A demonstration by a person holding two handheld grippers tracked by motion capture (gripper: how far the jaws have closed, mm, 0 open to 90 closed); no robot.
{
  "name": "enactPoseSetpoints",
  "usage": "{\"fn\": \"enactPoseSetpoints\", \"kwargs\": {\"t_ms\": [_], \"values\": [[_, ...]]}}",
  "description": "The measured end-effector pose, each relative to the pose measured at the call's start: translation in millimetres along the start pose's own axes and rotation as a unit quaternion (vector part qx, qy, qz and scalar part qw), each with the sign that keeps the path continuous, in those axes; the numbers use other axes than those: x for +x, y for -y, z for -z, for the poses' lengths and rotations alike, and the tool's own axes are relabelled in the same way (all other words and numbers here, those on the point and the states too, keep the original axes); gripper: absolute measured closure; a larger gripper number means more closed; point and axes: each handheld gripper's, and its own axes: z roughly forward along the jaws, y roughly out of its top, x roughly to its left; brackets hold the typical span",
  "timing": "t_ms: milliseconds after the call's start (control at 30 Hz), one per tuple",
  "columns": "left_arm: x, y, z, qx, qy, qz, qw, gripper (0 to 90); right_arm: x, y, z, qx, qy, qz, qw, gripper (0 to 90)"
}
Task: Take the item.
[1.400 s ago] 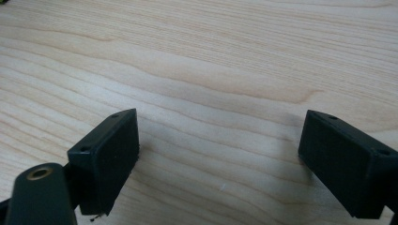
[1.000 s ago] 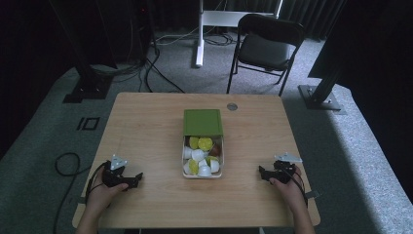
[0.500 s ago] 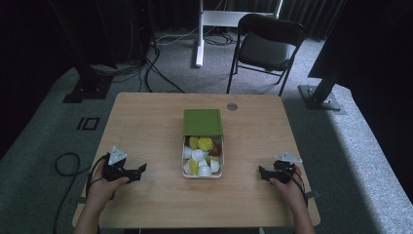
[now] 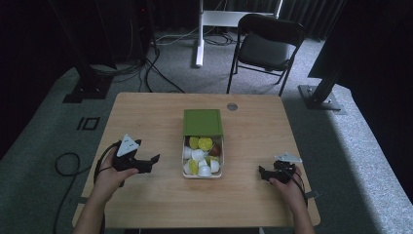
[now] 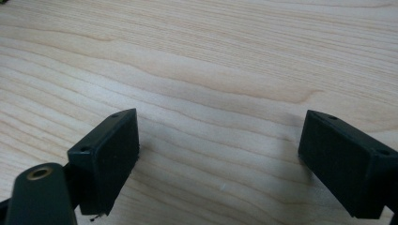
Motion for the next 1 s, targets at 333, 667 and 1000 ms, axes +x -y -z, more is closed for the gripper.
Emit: {"fn": "enactPoseSetpoints", "kwargs": {"t_ms": [333, 667, 1000], "values": [[-26.8, -29.5, -6.7, -0.015, 0.034, -0.051, 0.9980, 9.3, 0.0, 0.0, 0.0, 0.000, 0.000, 0.000, 1.0000, 12.5], [-50.0, -52.6, -14.5, -0.033, 0.086, -0.079, 0.9925, 9.3, 0.0, 0.0, 0.0, 0.000, 0.000, 0.000, 1.0000, 12.5], [-83.6, -63.8, -32.2, -0.021, 0.136, -0.131, 0.9818, 9.3, 0.0, 0.0, 0.0, 0.000, 0.000, 0.000, 1.0000, 12.5]]}}
